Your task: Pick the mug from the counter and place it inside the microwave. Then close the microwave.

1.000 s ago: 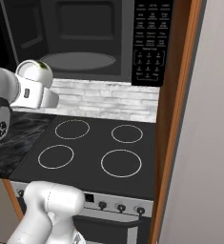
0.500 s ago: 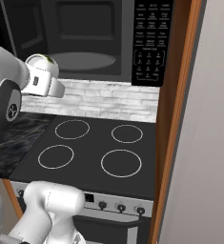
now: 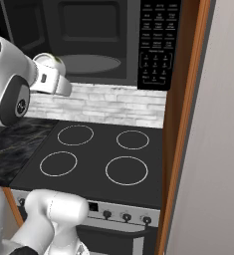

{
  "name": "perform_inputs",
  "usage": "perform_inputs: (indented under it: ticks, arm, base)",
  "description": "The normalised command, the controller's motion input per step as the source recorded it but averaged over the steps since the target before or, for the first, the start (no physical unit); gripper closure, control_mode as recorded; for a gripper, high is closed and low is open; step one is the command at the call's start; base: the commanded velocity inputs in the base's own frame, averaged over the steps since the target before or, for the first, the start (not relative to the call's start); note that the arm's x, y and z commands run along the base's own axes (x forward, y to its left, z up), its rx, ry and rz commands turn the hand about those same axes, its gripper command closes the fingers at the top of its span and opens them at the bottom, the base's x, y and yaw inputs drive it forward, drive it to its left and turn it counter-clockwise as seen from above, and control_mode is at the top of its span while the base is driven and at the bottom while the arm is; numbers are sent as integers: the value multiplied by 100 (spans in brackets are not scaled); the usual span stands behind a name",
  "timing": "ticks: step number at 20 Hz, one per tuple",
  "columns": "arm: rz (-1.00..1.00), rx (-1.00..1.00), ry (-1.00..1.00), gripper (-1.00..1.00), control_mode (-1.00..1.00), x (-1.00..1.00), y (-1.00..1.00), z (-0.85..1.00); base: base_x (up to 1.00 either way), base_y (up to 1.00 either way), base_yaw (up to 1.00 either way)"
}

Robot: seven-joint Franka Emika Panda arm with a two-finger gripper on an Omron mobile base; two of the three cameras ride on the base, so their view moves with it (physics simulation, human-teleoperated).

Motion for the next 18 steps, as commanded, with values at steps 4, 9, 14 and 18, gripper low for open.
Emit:
perform_inputs:
  ticks: [4, 9, 14, 18]
  arm:
    - [0, 0, 0, 100, -100, 31, 0, -1]
    - [0, -1, 8, 100, -100, 18, 0, 16]
    - [0, -1, 9, 100, -100, 17, 0, 4]
    - [0, -1, 11, 100, -100, 36, 0, 0]
  base:
    - [0, 0, 0]
    - [0, 0, 0]
    - [0, 0, 0]
    - [0, 0, 0]
